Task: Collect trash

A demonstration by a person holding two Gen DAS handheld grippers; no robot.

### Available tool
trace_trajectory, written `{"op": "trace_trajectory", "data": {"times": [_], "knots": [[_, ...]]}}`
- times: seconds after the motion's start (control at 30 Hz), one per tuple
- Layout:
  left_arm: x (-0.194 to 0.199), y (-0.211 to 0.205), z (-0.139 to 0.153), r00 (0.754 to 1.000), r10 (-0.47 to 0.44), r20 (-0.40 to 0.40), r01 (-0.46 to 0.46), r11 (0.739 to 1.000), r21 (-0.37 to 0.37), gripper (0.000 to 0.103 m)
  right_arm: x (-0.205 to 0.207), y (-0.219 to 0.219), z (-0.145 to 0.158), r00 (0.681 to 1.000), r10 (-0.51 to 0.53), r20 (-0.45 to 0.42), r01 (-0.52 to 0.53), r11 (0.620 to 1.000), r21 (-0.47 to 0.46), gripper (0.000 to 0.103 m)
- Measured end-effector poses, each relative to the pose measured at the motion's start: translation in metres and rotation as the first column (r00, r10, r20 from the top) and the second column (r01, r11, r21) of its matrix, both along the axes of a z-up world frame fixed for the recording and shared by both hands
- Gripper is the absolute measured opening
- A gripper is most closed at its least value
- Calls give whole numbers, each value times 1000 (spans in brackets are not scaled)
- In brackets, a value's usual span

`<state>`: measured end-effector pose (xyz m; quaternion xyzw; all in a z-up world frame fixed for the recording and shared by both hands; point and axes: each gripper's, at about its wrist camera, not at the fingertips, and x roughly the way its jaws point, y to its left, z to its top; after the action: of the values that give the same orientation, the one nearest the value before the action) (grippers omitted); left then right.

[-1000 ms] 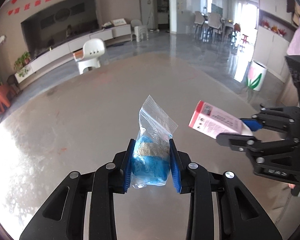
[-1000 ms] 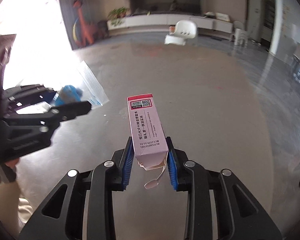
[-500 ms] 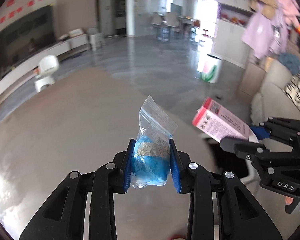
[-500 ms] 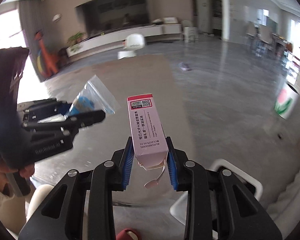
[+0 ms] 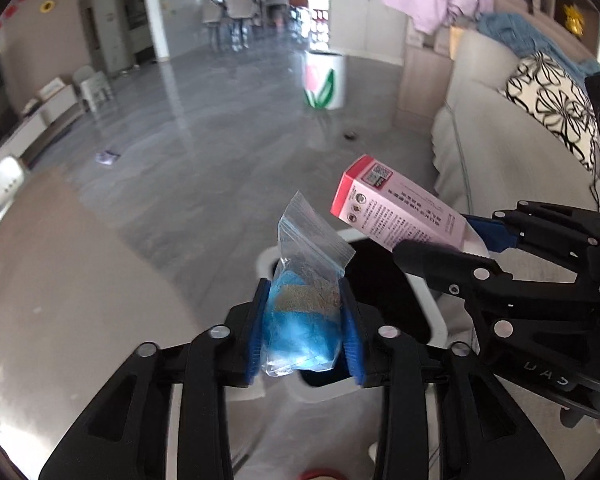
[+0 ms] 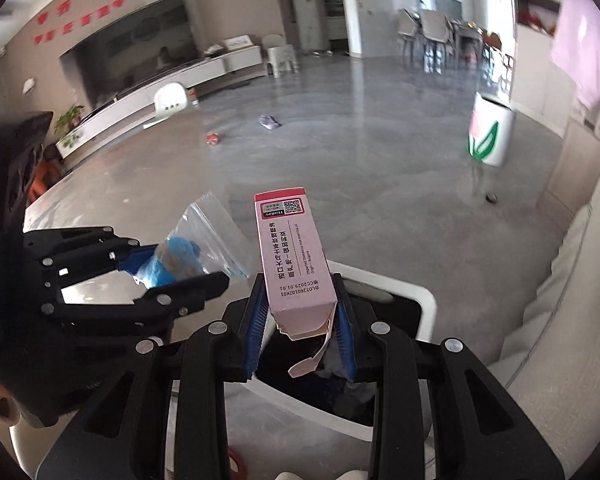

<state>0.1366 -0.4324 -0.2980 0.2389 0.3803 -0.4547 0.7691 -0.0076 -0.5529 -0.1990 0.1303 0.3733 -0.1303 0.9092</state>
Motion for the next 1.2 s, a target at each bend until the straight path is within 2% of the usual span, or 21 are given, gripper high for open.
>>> {"op": "trace_trajectory", "data": {"times": [0.03, 0.07, 0.1, 0.17, 0.37, 0.53, 0.6, 0.63, 0.67, 0.7, 0.77, 0.93, 1.07, 1.2], "knots": [[3, -12, -7, 1000, 25, 12, -26, 999, 40, 64, -6, -8, -4, 1000, -13, -3, 13, 1000, -3, 33], [5, -18, -13, 998, 47, 30, -49, 996, 78, 97, -12, -19, -8, 1000, -27, -5, 27, 999, 17, 33], [5, -20, -16, 998, 49, 40, -52, 996, 76, 99, -13, -26, -13, 999, -38, -5, 39, 999, 35, 33], [3, -22, -19, 998, 43, 54, -46, 997, 58, 99, -16, -38, -19, 999, -53, -11, 53, 998, 43, 33], [5, -18, -25, 994, 42, 98, -51, 995, 86, 99, -15, -46, -35, 998, -52, -22, 54, 997, 63, 33], [12, -8, -13, 990, 76, 116, -84, 995, 60, 99, -2, -42, -49, 997, -31, -68, 33, 999, 28, 34], [13, -7, -7, 989, 85, 117, -91, 995, 49, 99, 4, -37, -53, 994, -15, -104, 15, 1000, -1, 48], [14, -4, -2, 989, 90, 118, -95, 995, 36, 99, 4, -36, -53, 994, -20, -106, 18, 1000, -20, 75], [14, -3, 1, 988, 95, 120, -98, 995, 27, 98, 4, -34, -51, 995, -25, -97, 21, 999, -42, 95], [15, 0, 6, 988, 99, 122, -101, 995, 12, 98, 3, -33, -49, 996, -24, -87, 20, 998, -55, 98], [14, 0, 10, 987, 102, 121, -103, 995, -2, 98, 2, -34, -46, 996, -32, -81, 26, 997, -73, 98], [17, 7, 23, 985, 121, 122, -118, 992, -36, 98, -7, -43, -35, 997, -57, -42, 56, 998, -27, 98], [19, 21, 33, 982, 147, 118, -139, 988, -69, 98, -13, -35, -11, 998, -57, 17, 57, 998, -32, 98], [22, 43, 47, 973, 196, 121, -185, 978, -100, 98, -10, -11, 16, 997, -8, 73, 12, 999, -51, 98]]}}
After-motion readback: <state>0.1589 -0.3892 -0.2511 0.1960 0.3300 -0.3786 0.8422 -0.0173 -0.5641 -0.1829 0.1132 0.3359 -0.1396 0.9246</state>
